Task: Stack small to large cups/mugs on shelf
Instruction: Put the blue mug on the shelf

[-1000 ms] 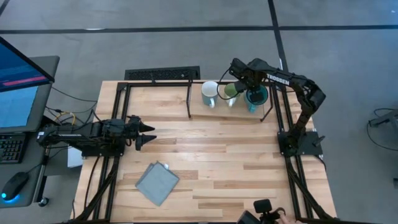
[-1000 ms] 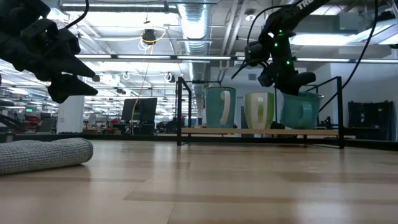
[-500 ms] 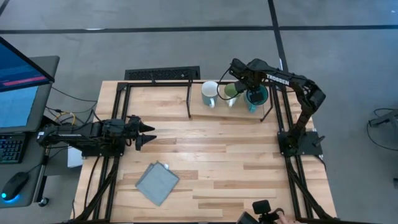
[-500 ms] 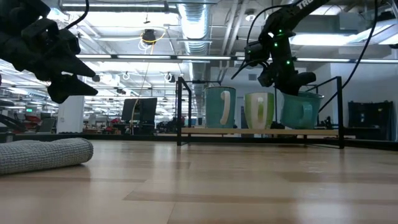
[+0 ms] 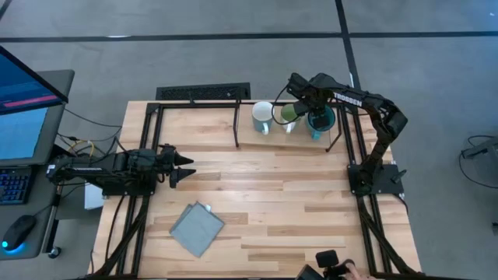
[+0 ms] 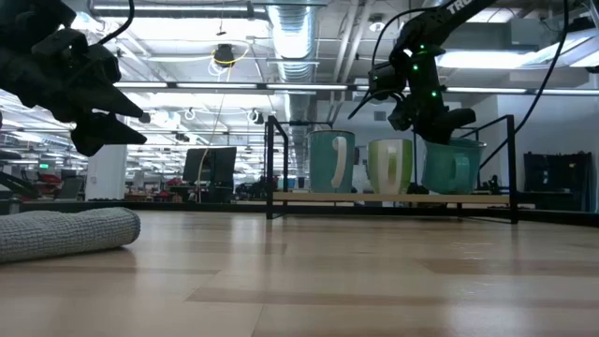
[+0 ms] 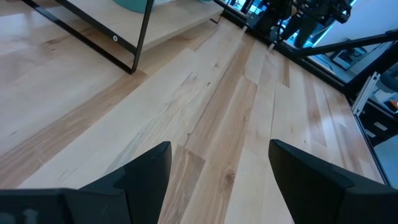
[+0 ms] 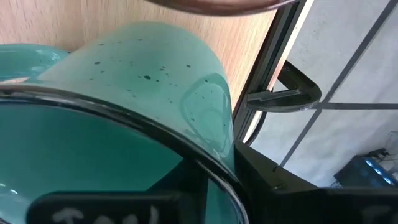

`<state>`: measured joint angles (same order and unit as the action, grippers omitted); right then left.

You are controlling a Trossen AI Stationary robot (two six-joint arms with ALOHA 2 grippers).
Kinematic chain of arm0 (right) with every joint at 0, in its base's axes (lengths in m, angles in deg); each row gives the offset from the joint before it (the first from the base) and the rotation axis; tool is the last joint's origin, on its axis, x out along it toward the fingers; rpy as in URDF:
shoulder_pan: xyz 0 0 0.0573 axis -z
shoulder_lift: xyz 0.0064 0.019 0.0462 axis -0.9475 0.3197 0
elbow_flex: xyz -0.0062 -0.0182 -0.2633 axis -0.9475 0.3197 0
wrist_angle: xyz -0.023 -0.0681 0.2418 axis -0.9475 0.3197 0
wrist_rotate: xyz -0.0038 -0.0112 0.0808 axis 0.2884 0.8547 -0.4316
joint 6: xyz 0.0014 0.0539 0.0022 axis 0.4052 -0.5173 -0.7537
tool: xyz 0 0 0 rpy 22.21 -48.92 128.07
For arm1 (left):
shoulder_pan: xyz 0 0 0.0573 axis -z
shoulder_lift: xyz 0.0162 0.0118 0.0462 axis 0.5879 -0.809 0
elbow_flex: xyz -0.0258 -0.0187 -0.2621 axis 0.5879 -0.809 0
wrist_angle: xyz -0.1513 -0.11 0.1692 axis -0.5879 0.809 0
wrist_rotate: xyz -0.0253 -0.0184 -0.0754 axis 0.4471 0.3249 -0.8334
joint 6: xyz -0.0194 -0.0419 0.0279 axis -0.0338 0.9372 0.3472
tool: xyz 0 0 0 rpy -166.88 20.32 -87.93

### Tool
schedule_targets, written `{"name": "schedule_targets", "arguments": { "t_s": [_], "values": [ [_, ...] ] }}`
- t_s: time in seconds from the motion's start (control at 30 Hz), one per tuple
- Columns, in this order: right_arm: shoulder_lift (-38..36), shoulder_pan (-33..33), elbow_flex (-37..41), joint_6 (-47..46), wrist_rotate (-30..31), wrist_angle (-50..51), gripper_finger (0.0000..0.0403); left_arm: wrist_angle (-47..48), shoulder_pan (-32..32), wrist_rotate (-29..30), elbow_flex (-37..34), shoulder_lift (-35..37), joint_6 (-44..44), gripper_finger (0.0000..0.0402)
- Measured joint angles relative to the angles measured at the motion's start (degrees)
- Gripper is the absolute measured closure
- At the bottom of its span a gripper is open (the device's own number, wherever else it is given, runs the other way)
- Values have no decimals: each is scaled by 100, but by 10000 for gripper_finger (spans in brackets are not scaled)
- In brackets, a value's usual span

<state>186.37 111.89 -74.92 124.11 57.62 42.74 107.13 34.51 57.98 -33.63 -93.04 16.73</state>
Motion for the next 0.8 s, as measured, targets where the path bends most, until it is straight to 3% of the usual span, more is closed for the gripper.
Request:
{"name": "schedule_targets", "arguments": {
  "t_s": [0.8],
  "values": [
    [4, -2, 0, 6, -22, -56, 213, 8, 2, 0, 0, 2, -1, 140]
  ]
}}
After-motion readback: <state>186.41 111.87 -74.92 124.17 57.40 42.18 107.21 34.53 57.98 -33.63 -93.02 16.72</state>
